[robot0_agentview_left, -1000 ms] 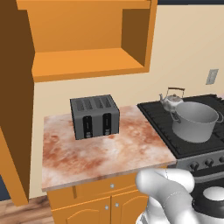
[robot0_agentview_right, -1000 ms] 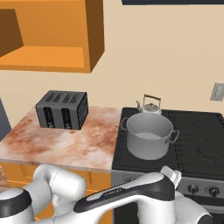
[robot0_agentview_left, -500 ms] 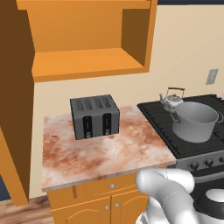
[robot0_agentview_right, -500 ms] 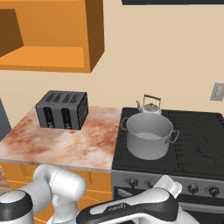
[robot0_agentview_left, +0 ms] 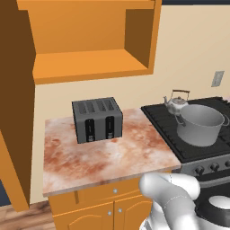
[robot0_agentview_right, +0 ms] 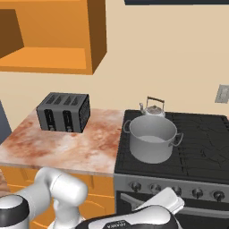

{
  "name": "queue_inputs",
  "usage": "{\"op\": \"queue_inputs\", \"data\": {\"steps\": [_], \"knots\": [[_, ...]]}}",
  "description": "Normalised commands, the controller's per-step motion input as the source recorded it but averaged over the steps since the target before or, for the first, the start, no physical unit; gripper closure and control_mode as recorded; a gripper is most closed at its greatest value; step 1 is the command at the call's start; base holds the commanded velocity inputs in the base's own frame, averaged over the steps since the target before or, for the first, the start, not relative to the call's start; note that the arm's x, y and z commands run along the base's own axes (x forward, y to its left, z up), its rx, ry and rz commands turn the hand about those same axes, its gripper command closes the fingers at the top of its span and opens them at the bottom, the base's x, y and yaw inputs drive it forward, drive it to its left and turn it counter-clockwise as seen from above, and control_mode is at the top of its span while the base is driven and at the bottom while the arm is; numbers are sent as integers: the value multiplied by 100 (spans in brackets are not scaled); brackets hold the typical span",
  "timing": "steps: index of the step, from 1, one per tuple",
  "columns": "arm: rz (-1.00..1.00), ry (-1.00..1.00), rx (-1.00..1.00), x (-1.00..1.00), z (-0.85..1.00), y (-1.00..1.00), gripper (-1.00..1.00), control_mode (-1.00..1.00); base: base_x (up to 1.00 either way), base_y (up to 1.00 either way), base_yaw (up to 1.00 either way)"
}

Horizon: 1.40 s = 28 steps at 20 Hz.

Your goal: Pick the kettle from the cabinet and place it on a stove burner. Then pick the pot from the counter and place it on another stove burner. Finally, turn both burners on.

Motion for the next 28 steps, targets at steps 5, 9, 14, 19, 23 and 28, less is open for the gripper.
{"op": "queue_inputs", "data": {"steps": [5,9,14,19,23,28], "knots": [[-10,0,19,0,-15,17,-100,-100,0,0,0],[-8,1,18,1,-12,12,-100,-100,0,0,0],[-4,7,14,0,0,0,-100,-100,0,0,0],[0,3,8,4,-4,0,-100,-100,0,0,0],[-3,0,0,8,-6,5,-100,-100,0,0,0],[-9,-2,0,17,-14,0,-100,-100,0,0,0]]}}
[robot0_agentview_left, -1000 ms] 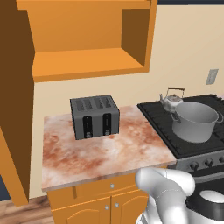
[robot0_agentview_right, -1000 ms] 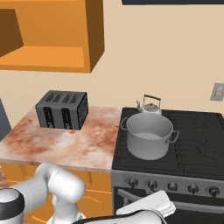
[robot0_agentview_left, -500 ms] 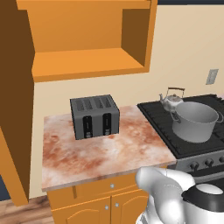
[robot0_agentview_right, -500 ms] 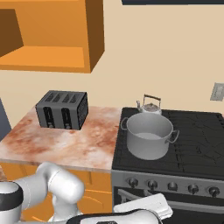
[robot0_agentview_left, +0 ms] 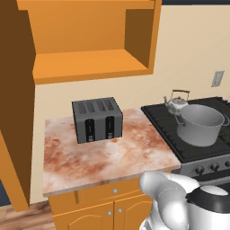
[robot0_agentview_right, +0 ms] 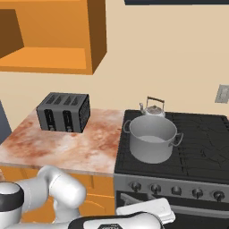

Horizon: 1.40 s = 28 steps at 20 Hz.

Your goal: Pick the kettle from the cabinet and place it on a stove burner. Then pick the pot from the counter and place it on another stove burner. Finally, turn both burners on.

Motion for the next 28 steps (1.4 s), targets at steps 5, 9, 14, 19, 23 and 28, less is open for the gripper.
{"op": "queue_inputs", "data": {"steps": [5,9,14,19,23,28], "knots": [[-15,0,0,20,-10,0,-100,-100,0,0,0],[-17,0,0,17,-10,0,-100,-100,0,0,0],[-14,0,0,17,-17,1,-100,-100,0,0,0],[-7,-3,0,14,-28,3,-100,-100,0,0,0],[-1,-7,-2,14,-27,0,-100,-100,0,0,0],[0,-9,-6,11,-17,-4,-100,-100,0,0,0]]}}
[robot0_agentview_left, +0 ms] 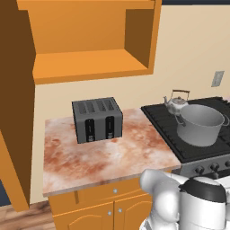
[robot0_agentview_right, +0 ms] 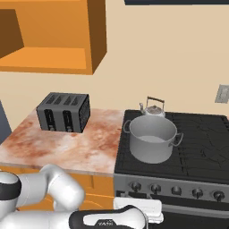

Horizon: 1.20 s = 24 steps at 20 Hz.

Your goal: Pick the kettle from the cabinet and place it on a stove burner. Then pick the pot from the counter and place it on another stove burner. Finally, turn both burners on.

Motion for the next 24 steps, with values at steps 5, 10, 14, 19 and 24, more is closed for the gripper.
{"op": "queue_inputs", "data": {"steps": [5,10,14,19,24], "knots": [[0,-8,-5,9,-21,-14,-100,-100,0,0,0],[0,-5,-2,5,-18,-23,-100,-100,0,0,0],[0,-3,0,5,-8,-25,-100,-100,0,0,0],[0,0,0,15,0,-1,-100,-100,0,0,0],[0,-1,0,16,-4,0,-100,-100,0,0,0]]}}
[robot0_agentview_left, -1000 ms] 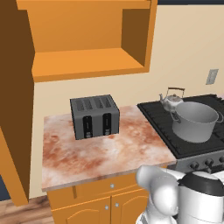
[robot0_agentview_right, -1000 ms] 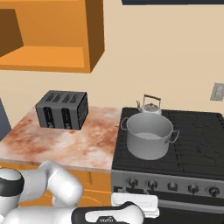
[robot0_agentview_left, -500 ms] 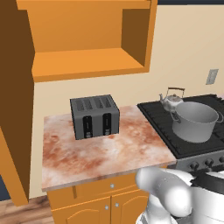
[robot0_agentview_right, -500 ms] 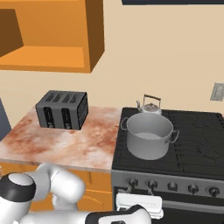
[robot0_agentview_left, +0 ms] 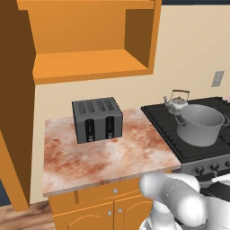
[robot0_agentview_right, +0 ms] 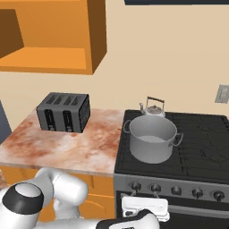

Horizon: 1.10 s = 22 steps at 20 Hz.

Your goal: Pick the kettle from the cabinet and place it on a stove burner. Then pick the pot from the counter and place it on another stove burner. Finally, turn both burners on.

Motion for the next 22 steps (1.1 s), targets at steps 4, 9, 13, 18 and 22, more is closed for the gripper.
{"op": "queue_inputs", "data": {"steps": [4,9,13,18,22], "knots": [[0,-2,0,14,-11,0,-100,-100,0,0,0],[0,-2,0,11,-15,0,-100,-100,0,0,0],[0,-2,0,14,-14,0,-100,-100,0,0,0],[0,-4,0,9,-12,-13,-100,-100,0,0,0],[0,-3,0,1,-8,-20,-100,-100,0,0,0]]}}
